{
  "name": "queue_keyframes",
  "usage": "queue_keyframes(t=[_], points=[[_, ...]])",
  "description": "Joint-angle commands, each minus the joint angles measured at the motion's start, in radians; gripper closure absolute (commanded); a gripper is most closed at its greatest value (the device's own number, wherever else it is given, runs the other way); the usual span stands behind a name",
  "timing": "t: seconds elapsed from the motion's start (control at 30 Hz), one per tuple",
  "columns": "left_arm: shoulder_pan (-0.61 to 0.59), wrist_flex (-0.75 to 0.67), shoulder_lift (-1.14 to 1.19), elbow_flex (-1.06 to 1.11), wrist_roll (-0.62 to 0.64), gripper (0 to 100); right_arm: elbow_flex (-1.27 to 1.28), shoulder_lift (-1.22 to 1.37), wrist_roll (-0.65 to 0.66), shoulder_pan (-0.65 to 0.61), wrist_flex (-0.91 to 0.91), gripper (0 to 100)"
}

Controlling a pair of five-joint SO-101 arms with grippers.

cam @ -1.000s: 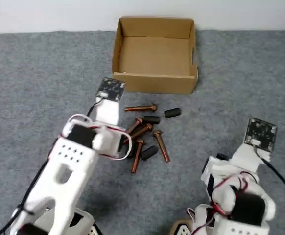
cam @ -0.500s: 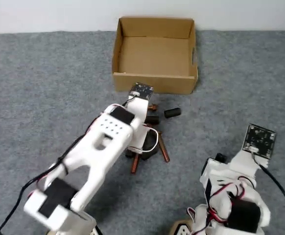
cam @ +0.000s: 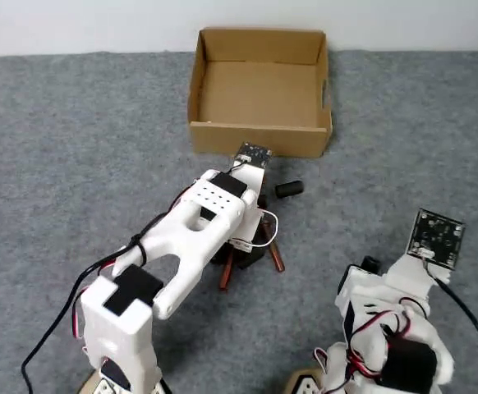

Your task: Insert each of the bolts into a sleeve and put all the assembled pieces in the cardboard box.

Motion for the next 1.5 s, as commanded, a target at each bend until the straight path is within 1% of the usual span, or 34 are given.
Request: queue_keyframes(t=[0.0,0.2,0.23,0.3,0.37,0.5,0.63,0.87,1.07,1.2,1.33,1.47], points=[[-0.002,0.002,0.029,-0.045,-0.012,90,-0.006,0.012,-0.008,0.004,-0.021,99.1],[0.005,0.091,0.112,-0.13,-0.012,91,-0.006,0.01,-0.005,0.002,-0.021,99.1],[0.005,0.109,0.126,-0.142,-0.015,93,-0.011,0.008,-0.005,0.001,-0.021,99.1],[0.0,0.141,0.137,-0.165,-0.018,100,-0.021,0.007,-0.003,-0.001,-0.021,99.1],[-0.003,0.198,0.129,-0.188,-0.018,100,-0.043,0.007,0.0,-0.027,-0.019,99.1],[0.011,0.316,0.018,-0.203,-0.014,100,-0.08,0.007,0.061,-0.119,-0.019,99.1],[0.015,0.328,-0.201,-0.148,-0.014,100,-0.089,0.007,0.091,-0.179,-0.008,99.1],[0.002,0.178,-0.643,0.084,-0.02,100,-0.089,0.007,0.11,-0.269,-0.008,99.1],[0.0,0.029,-0.988,0.314,-0.014,100,-0.08,0.007,0.104,-0.446,-0.021,99.1],[0.0,-0.077,-1.238,0.456,-0.012,100,-0.072,0.005,0.103,-0.541,-0.024,99.1],[0.0,-0.236,-1.513,0.625,-0.012,100,-0.068,0.005,0.103,-0.619,-0.101,99.1],[0.006,-0.428,-1.795,0.831,-0.017,100,-0.025,0.007,0.103,-0.705,-0.2,99.1]])
